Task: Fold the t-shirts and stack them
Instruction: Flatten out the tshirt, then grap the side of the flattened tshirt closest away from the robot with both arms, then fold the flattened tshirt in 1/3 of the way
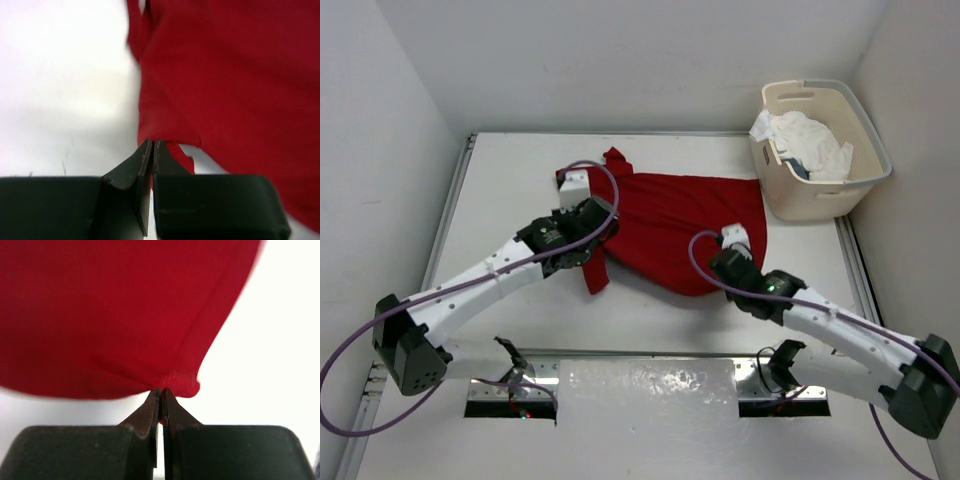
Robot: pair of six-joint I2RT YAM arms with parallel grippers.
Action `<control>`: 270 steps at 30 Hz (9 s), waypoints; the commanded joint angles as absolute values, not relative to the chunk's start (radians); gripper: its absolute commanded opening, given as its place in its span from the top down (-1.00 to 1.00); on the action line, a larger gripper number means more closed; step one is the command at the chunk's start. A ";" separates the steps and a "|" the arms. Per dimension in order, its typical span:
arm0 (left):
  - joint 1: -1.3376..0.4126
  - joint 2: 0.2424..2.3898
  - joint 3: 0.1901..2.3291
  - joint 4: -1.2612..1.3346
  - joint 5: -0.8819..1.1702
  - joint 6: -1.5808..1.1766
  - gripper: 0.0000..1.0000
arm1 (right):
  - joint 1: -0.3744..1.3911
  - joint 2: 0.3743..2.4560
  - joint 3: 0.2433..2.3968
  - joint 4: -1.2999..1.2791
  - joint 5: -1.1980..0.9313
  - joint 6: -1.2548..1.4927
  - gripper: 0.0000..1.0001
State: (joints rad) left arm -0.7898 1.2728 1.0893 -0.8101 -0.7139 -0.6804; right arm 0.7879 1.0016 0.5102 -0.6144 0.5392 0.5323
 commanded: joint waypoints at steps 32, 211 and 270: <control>-0.781 1.081 2.068 -0.359 -0.359 0.244 1.00 | 0.787 0.957 1.637 -0.306 0.761 -0.480 1.00; -0.371 1.001 0.509 -0.901 -0.049 -1.020 -0.82 | 0.206 1.104 0.624 -0.534 0.506 0.572 -0.98; -0.431 1.112 0.632 -1.022 -0.014 -0.902 1.00 | 0.106 0.867 0.202 -0.394 0.203 0.641 1.00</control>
State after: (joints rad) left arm -0.4221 1.1545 0.5858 -0.9855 -0.0292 -0.9138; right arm 0.1070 0.8963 0.2066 -0.2379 0.2527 0.6724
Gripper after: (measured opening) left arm 0.018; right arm 0.002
